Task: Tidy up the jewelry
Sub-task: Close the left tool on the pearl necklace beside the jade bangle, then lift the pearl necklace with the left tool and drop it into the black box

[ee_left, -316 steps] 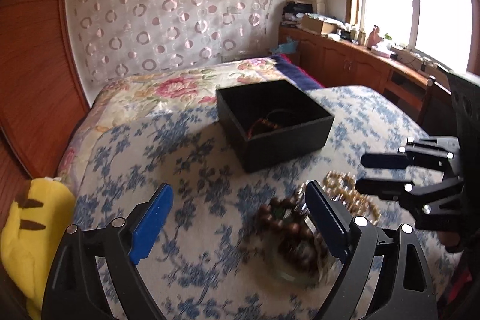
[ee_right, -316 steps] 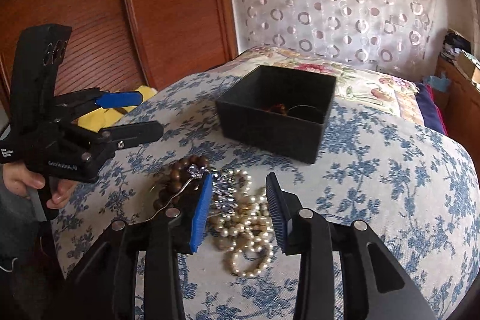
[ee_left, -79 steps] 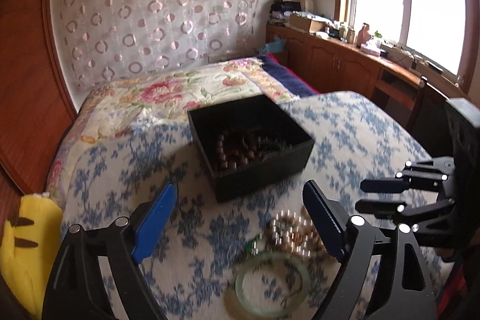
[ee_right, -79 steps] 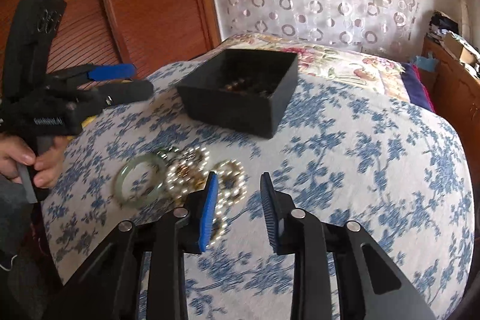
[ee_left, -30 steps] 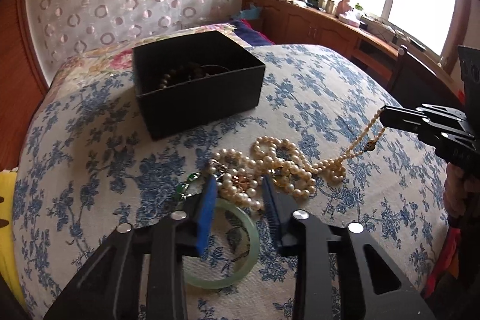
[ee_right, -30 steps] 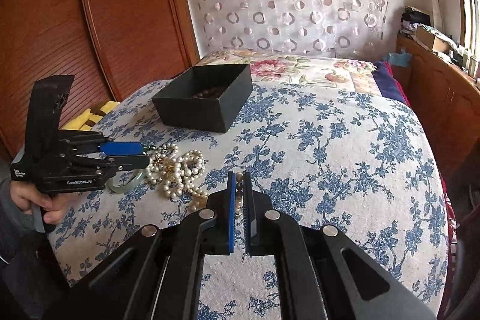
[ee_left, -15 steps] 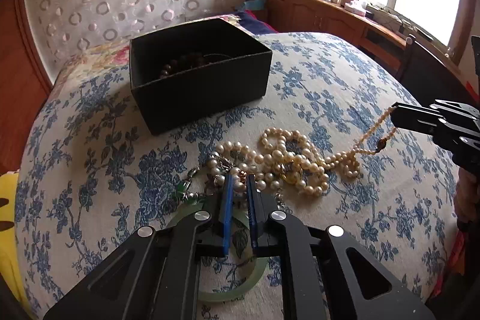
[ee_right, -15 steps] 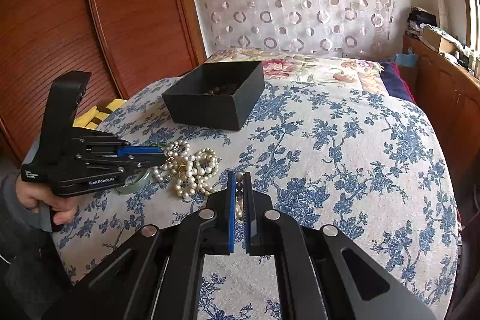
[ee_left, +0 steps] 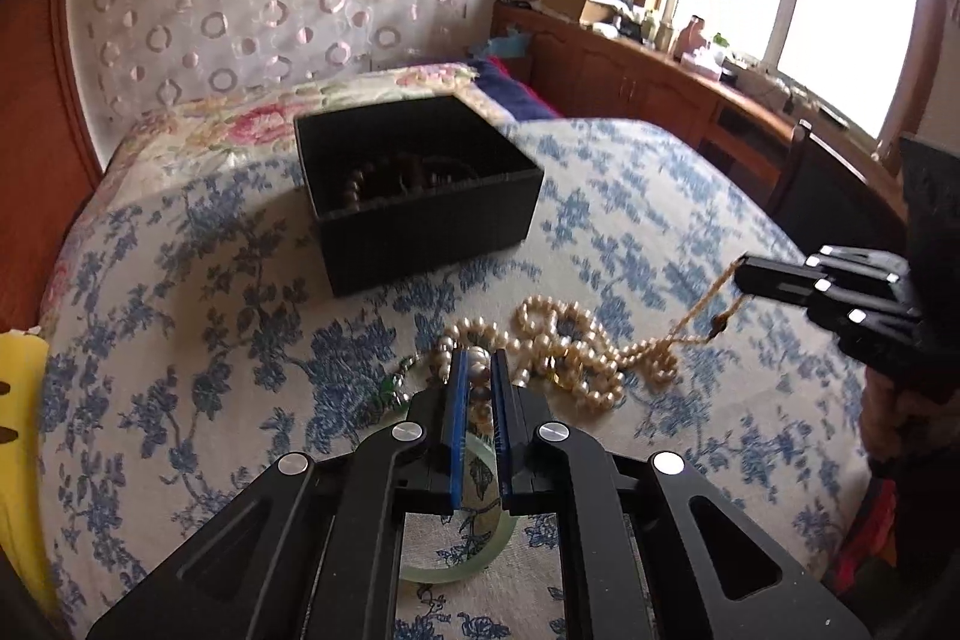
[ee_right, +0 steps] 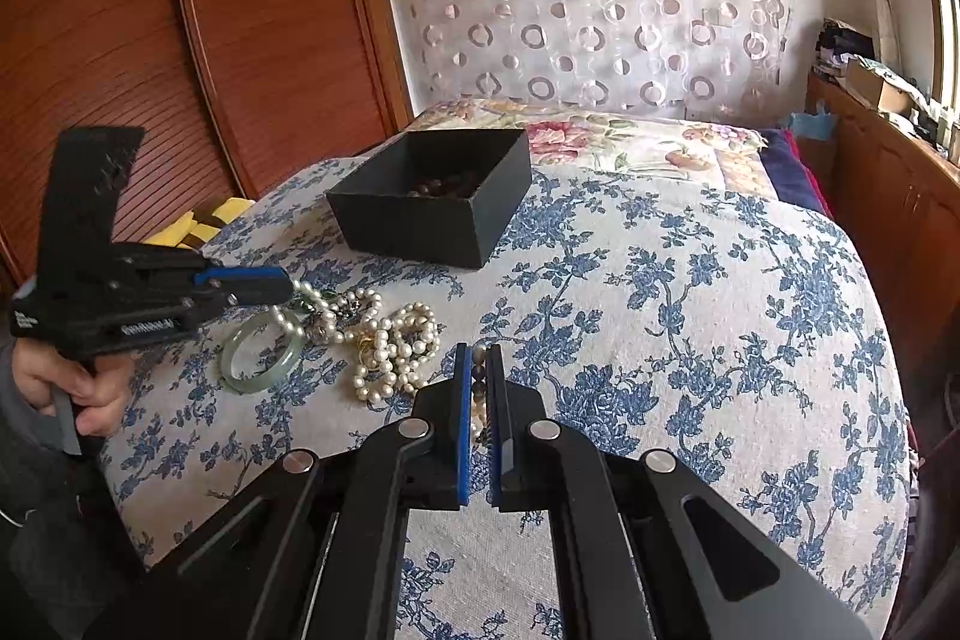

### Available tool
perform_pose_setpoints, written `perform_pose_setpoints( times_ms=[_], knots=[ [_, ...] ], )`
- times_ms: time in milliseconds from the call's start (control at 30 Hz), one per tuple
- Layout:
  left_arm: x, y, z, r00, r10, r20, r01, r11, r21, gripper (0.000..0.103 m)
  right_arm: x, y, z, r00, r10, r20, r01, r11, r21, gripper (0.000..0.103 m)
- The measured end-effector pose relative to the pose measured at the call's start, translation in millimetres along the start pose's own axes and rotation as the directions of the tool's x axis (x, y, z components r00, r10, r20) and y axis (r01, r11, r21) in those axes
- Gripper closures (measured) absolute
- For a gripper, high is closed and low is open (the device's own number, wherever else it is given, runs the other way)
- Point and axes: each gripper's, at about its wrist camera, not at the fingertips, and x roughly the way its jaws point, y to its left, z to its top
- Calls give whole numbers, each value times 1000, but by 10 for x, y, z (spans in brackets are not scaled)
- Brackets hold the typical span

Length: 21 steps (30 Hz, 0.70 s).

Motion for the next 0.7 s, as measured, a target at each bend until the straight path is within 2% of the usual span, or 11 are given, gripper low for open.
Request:
perform_pose_setpoints(
  times_ms=[300, 700],
  knots=[
    [-274, -51, 271, 997, -11, 83, 11, 1000, 5, 96, -9, 90, 90, 1000, 16, 13, -16, 1000, -17, 98],
    [-601, -153, 716, 982, -9, 190, 0, 999, 44, 96, -212, 166, 444, 997, 18, 78, -15, 999, -49, 98]
  ],
)
